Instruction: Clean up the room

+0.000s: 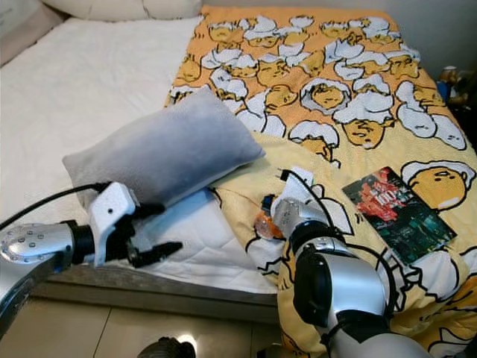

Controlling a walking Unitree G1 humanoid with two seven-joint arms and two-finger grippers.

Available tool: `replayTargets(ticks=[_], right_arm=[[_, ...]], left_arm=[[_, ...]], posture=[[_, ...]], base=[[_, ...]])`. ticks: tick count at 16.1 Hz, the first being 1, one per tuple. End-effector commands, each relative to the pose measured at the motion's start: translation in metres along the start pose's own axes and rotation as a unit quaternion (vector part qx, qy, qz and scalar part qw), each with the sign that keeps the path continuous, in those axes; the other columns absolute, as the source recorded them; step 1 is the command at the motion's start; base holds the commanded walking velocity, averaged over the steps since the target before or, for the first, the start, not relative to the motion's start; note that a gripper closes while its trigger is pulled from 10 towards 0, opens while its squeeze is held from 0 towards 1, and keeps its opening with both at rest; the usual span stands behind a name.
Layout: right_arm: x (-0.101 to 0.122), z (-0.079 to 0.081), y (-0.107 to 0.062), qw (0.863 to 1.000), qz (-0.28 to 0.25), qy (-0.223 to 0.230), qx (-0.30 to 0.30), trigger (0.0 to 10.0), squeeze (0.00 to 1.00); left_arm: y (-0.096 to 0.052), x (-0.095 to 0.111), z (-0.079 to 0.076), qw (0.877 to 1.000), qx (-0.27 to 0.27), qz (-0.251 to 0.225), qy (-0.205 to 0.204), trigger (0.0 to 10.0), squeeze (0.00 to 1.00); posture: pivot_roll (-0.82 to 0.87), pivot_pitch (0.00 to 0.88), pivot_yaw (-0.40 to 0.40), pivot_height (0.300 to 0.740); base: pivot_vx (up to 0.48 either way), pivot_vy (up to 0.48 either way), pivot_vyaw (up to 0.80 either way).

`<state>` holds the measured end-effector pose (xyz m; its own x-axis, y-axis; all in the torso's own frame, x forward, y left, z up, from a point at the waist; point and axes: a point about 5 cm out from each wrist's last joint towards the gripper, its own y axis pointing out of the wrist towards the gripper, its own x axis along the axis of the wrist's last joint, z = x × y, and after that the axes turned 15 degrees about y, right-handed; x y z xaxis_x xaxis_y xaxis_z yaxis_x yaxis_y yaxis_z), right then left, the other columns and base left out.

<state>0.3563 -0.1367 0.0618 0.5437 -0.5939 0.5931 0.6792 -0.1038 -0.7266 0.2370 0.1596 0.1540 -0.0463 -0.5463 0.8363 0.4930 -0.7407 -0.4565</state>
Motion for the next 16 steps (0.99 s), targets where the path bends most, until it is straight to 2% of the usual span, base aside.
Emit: replayTargets(ticks=[1,3,8,10,12,13,14,15,16], right_arm=[[-0.006,-0.002,0.001,1.0,0.018,0.012,0.0,0.0,0.0],[-0.008,-0.004,0.001,0.999,0.027,0.028,-0.001,0.0,0.0],[-0.007,-0.006,0.002,0.999,0.027,0.04,-0.001,0.0,0.0],[-0.003,-0.006,0.002,0.999,0.022,0.045,0.007,0.0,0.0],[0.004,-0.005,0.001,0.998,0.013,0.05,0.03,0.0,0.0],[0.005,-0.005,0.001,0.998,0.01,0.049,0.037,0.0,0.0],[0.011,-0.002,0.0,0.995,0.004,0.068,0.066,0.0,0.0],[0.016,-0.002,-0.001,0.994,-0.007,0.073,0.08,0.0,0.0],[0.024,-0.001,-0.002,0.991,-0.03,0.085,0.1,0.0,0.0]], left_arm=[[-0.001,0.002,-0.005,1.0,-0.022,0.003,0.003,10.0,0.6],[-0.003,0.001,-0.009,0.999,-0.047,0.011,0.0,10.0,0.6],[-0.003,-0.001,-0.006,0.999,-0.042,0.018,0.001,10.0,0.6],[0.0,0.0,-0.006,1.0,-0.025,0.012,-0.006,10.0,0.6],[0.004,-0.003,-0.003,1.0,0.015,0.005,-0.021,10.0,0.6],[0.005,-0.003,-0.002,0.999,0.024,0.002,-0.023,10.0,0.47],[0.007,-0.003,0.001,0.998,0.051,-0.006,-0.032,10.0,0.21],[0.009,-0.003,0.002,0.998,0.058,-0.006,-0.032,10.0,0.0],[0.011,-0.004,0.002,0.997,0.074,-0.003,-0.033,10.0,0.0]], posture=[[0.1,0.121,0.045,0.74],[0.1,0.118,0.043,0.74],[0.09,0.102,0.042,0.74],[0.08,0.068,0.047,0.74],[0.04,0.032,0.053,0.74],[0.03,0.02,0.052,0.74],[0.02,0.006,0.056,0.74],[0.01,0.0,0.058,0.74],[-0.01,0.0,0.064,0.74]], base=[[0.0,0.0,0.0],[0.0,0.0,0.0],[0.0,0.0,0.0],[0.0,0.0,0.0],[0.0,0.0,0.0],[0.0,0.0,0.0],[0.0,0.0,0.0],[0.0,0.0,0.0],[0.0,0.0,0.0]])
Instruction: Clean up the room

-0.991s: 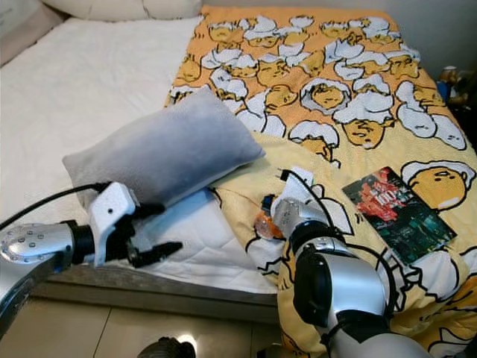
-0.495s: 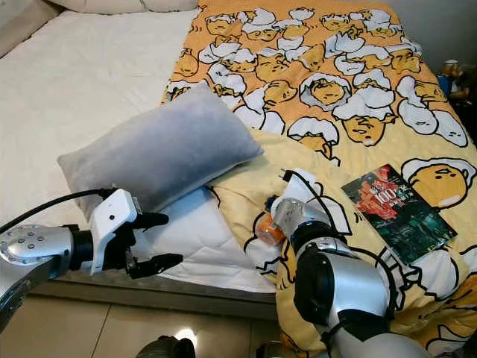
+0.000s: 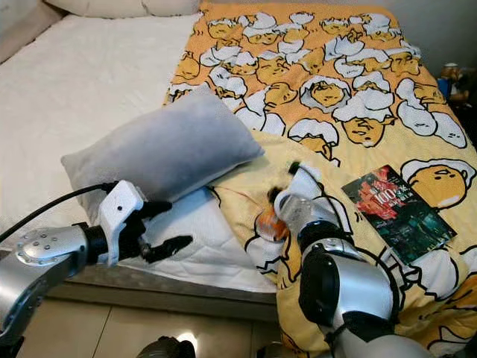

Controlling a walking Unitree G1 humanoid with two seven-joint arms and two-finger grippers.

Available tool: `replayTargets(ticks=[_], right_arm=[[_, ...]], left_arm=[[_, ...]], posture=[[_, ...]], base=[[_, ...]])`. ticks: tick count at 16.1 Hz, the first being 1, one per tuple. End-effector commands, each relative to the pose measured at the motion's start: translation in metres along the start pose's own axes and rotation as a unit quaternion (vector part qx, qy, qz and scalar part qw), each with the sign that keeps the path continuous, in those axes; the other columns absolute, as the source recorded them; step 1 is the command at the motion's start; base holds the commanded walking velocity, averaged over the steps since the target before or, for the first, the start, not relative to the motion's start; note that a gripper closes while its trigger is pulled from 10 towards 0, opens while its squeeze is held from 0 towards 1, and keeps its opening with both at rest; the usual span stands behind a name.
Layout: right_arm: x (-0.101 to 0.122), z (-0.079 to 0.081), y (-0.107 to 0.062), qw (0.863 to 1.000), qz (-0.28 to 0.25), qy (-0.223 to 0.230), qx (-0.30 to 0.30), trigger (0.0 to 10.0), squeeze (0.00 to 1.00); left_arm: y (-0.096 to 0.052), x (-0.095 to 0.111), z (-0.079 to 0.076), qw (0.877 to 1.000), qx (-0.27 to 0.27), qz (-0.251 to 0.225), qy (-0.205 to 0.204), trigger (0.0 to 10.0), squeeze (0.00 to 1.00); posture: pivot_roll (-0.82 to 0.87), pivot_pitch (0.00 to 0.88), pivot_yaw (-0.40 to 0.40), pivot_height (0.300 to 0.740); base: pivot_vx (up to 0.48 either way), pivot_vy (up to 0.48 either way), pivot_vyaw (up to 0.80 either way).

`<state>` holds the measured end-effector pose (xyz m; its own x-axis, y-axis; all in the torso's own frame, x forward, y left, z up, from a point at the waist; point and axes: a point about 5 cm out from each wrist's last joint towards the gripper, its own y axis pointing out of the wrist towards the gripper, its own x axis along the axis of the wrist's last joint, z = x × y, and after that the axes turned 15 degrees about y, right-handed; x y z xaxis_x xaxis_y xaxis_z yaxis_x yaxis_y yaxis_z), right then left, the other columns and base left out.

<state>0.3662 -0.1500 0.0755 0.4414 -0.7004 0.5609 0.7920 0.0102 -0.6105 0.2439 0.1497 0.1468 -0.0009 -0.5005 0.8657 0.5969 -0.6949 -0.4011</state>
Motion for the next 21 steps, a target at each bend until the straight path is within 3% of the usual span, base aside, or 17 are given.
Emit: replayTargets(ticks=[1,3,4,5,7,10,12,18,21], right_arm=[[0.013,0.005,-0.003,0.998,-0.033,0.006,0.045,0.0,0.0],[0.027,0.01,-0.012,0.992,-0.065,0.008,0.105,0.0,0.0],[0.036,0.011,-0.026,0.982,-0.094,0.014,0.161,2.6,0.0],[0.04,0.006,-0.042,0.973,-0.115,-0.013,0.2,10.0,0.0],[0.035,-0.001,-0.058,0.964,-0.122,-0.068,0.229,10.0,0.0],[0.0,-0.003,-0.098,0.942,-0.096,-0.148,0.286,10.0,0.0],[-0.009,-0.001,-0.099,0.936,-0.099,-0.187,0.28,10.0,0.0],[-0.014,0.001,-0.105,0.939,-0.101,-0.195,0.263,10.0,0.0],[-0.022,0.002,-0.106,0.938,-0.089,-0.2,0.268,10.0,0.0]], left_arm=[[-0.001,-0.005,0.004,0.999,0.04,0.012,0.003,10.0,0.0],[0.001,-0.008,0.013,0.993,0.116,0.032,-0.006,10.0,0.0],[0.0,-0.008,0.019,0.984,0.172,0.034,-0.018,10.0,0.0],[-0.004,-0.01,0.022,0.976,0.21,0.041,-0.037,10.0,0.0],[-0.009,-0.011,0.024,0.965,0.254,0.037,-0.053,10.0,0.0],[-0.012,-0.011,0.019,0.95,0.304,0.034,-0.056,10.0,0.0],[-0.011,-0.017,0.013,0.948,0.309,0.055,-0.053,10.0,0.0],[-0.01,-0.023,0.015,0.943,0.317,0.076,-0.062,10.0,0.0],[-0.009,-0.024,0.012,0.937,0.319,0.072,-0.118,10.0,0.0]], posture=[[-0.02,0.0,0.07,0.74],[-0.03,0.0,0.079,0.74],[-0.03,0.0,0.078,0.74],[-0.04,0.0,0.076,0.74],[-0.04,0.0,0.076,0.74],[-0.05,0.0,0.077,0.74],[-0.04,0.0,0.066,0.74],[-0.04,0.0,0.075,0.74],[-0.03,0.0,0.08,0.74]], base=[[0.0,0.0,0.0],[0.0,0.0,0.0],[0.0,0.0,0.0],[0.0,0.0,0.0],[0.0,0.0,0.21],[0.0,0.0,0.8],[0.0,0.0,0.8],[0.0,0.0,0.8],[0.0,0.0,0.8]])
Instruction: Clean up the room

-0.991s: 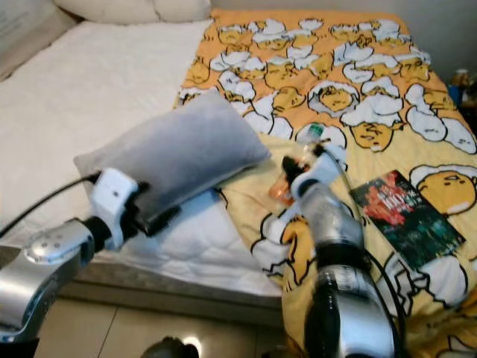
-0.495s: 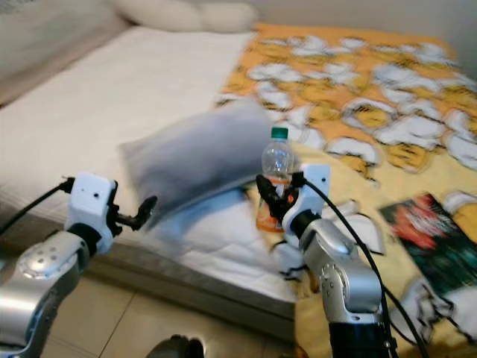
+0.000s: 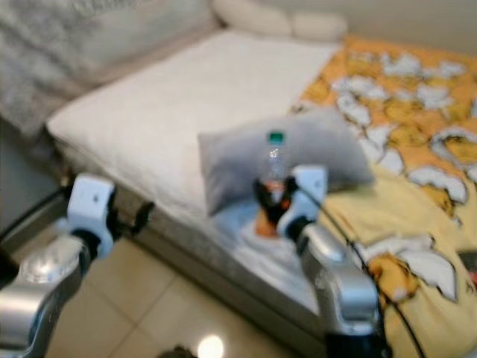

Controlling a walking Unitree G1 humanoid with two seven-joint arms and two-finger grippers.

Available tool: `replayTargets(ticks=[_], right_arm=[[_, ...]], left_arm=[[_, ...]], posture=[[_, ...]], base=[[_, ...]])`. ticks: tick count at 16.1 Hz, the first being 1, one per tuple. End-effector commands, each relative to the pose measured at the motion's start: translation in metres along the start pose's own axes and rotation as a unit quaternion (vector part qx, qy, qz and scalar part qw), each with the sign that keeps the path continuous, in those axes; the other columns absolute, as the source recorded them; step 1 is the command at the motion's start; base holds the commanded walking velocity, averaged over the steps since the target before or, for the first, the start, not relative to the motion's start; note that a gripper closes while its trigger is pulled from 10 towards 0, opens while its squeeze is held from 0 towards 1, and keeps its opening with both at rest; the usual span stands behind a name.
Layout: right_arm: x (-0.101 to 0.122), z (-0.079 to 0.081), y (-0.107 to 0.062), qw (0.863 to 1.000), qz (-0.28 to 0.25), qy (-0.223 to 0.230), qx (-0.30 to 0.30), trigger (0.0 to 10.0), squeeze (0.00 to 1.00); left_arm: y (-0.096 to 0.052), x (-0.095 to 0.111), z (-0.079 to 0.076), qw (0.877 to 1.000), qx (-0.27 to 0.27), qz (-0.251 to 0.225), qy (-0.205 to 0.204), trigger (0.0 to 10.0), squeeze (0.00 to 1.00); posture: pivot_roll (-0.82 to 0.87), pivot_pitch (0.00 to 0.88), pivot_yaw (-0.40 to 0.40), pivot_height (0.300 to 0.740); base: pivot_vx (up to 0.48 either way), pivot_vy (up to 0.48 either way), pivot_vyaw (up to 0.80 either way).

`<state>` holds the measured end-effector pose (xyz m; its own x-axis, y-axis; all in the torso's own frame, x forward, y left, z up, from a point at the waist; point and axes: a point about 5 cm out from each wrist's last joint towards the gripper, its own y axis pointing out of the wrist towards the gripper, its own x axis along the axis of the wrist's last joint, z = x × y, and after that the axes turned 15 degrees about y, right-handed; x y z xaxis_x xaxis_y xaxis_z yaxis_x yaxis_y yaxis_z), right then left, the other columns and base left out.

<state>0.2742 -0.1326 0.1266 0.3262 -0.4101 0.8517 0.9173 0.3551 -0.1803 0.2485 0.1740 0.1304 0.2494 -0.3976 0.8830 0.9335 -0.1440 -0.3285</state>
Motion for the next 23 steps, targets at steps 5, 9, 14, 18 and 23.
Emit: replayTargets(ticks=[5,9,14,18,23], right_arm=[[-0.004,-0.001,-0.002,1.0,0.01,0.008,-0.012,10.0,0.0],[-0.005,-0.002,0.0,1.0,0.02,0.01,-0.014,10.0,0.0],[-0.009,0.0,0.004,0.997,0.034,-0.058,-0.022,10.0,0.0],[-0.015,0.001,0.008,0.986,0.049,-0.153,-0.048,10.0,0.0],[-0.009,0.003,0.008,0.989,0.04,-0.138,-0.015,10.0,0.0]], left_arm=[[0.0,0.006,0.005,1.0,0.014,-0.005,-0.018,10.0,0.0],[0.003,0.016,0.007,0.999,0.032,-0.04,0.012,10.0,0.0],[0.004,0.02,0.015,0.998,0.044,-0.046,0.006,10.0,0.0],[0.005,0.017,0.018,0.998,0.051,-0.041,-0.001,10.0,0.0],[0.006,0.015,0.014,0.998,0.043,-0.038,0.001,10.0,0.0]], posture=[[-0.03,0.0,0.079,0.74],[-0.03,0.0,0.083,0.74],[-0.03,0.0,0.084,0.74],[-0.03,0.0,0.084,0.74],[-0.03,0.0,0.079,0.74]], base=[[0.0,0.0,0.8],[0.0,0.0,0.8],[0.0,0.0,0.64],[0.296,0.0,0.0],[0.311,0.0,0.32]])
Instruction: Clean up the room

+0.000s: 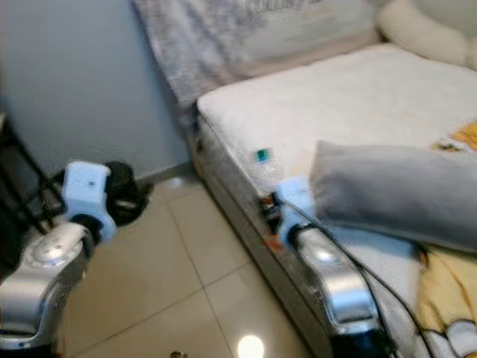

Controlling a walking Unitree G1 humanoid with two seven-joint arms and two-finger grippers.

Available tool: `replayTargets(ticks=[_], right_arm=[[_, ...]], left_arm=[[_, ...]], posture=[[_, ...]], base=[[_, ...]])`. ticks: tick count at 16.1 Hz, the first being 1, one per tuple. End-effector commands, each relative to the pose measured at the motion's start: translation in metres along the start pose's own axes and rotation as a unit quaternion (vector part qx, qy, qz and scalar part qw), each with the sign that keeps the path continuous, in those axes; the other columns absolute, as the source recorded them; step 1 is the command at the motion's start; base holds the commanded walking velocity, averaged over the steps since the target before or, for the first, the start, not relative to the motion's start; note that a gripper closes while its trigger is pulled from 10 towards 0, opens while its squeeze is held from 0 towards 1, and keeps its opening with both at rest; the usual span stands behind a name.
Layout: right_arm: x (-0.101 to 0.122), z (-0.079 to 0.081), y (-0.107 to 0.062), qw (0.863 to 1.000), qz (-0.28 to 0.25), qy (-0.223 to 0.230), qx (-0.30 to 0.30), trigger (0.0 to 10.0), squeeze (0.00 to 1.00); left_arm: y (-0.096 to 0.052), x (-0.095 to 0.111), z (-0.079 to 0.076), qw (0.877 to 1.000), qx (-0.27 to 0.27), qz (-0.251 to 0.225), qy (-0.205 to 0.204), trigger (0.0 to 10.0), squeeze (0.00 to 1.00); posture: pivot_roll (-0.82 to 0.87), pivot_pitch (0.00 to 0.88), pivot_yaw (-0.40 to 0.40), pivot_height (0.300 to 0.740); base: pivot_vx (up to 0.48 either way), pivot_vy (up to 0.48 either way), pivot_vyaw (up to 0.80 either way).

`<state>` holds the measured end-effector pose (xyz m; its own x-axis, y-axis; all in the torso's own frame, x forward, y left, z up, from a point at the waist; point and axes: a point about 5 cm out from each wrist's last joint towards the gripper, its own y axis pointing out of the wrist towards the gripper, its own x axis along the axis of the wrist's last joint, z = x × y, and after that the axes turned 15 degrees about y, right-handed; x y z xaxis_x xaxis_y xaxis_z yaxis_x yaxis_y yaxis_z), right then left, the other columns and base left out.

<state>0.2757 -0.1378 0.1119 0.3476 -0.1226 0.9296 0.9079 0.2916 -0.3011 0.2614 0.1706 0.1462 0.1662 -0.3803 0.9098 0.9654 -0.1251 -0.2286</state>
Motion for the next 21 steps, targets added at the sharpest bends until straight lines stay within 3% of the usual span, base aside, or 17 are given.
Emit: replayTargets(ticks=[1,5,9,14,19,21], right_arm=[[0.008,0.016,0.005,0.999,-0.02,-0.007,0.033,10.0,0.0],[0.011,0.014,0.008,0.997,-0.052,-0.055,-0.014,10.0,0.0],[0.007,0.014,0.007,0.999,-0.035,0.001,0.009,10.0,0.0],[0.001,0.018,0.004,0.999,-0.021,0.005,0.035,10.0,0.0],[-0.005,0.02,0.003,0.998,-0.002,0.041,0.043,10.0,0.0],[-0.002,0.019,0.004,0.999,-0.012,0.02,0.032,10.0,0.0]], left_arm=[[0.0,-0.003,0.009,1.0,0.013,0.006,0.005,10.0,0.0],[0.001,-0.002,0.007,1.0,0.011,0.006,0.009,10.0,0.0],[0.001,-0.002,0.007,1.0,0.008,0.003,0.009,10.0,0.0],[-0.002,-0.003,0.005,1.0,0.003,0.005,0.008,10.0,0.0],[-0.003,-0.005,0.006,1.0,0.003,0.007,0.01,10.0,0.0],[-0.003,-0.004,0.007,1.0,0.002,0.005,0.011,10.0,0.0]], posture=[[-0.03,0.0,0.08,0.74],[-0.02,0.0,0.077,0.74],[-0.02,0.0,0.076,0.74],[-0.02,0.0,0.078,0.74],[-0.02,0.0,0.079,0.74],[-0.02,0.0,0.084,0.74]], base=[[0.315,0.0,0.8],[0.314,0.0,0.0],[0.319,0.0,0.0],[0.328,0.0,0.48],[0.344,0.0,0.0],[0.356,0.0,0.0]])
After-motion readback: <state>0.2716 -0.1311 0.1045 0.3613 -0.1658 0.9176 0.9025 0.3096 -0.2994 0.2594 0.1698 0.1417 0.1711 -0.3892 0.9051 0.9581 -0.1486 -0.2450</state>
